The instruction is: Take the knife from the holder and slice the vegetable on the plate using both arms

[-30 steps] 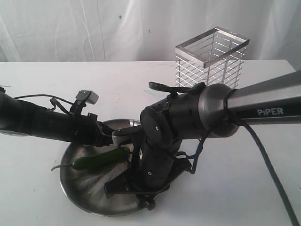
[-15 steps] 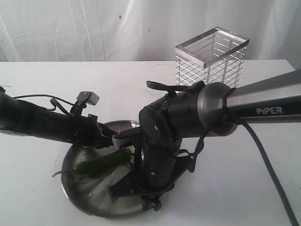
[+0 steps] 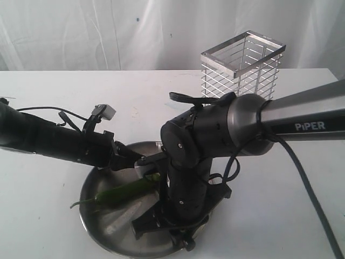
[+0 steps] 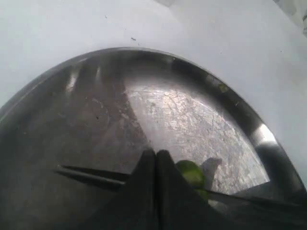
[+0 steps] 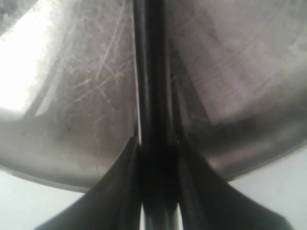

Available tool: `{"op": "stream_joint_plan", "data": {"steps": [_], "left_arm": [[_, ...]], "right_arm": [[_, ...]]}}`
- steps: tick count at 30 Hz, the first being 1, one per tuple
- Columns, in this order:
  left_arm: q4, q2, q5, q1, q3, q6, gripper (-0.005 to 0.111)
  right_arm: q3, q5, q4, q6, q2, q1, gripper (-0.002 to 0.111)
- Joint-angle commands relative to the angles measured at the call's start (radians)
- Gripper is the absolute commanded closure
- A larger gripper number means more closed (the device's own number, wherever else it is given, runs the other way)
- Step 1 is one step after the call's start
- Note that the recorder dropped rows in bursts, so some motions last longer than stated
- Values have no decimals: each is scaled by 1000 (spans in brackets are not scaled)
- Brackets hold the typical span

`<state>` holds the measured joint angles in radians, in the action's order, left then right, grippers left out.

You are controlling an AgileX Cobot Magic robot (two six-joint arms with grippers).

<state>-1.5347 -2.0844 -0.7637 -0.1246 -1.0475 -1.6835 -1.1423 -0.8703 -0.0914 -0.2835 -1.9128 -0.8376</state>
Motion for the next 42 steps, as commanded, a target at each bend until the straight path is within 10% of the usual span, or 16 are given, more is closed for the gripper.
{"op": "stream_joint_plan", "data": {"steps": [1, 23, 42], "left_arm": [[25, 1, -2, -5, 1, 9, 107], [-91, -26, 97, -80, 1, -105, 107], [235, -73, 327, -108, 1, 199, 107]], "right_arm": [[16, -25, 12, -7, -8, 9, 108], [16, 5, 10, -7, -8, 9, 108], [16, -210, 36, 79, -8, 9, 108]]}}
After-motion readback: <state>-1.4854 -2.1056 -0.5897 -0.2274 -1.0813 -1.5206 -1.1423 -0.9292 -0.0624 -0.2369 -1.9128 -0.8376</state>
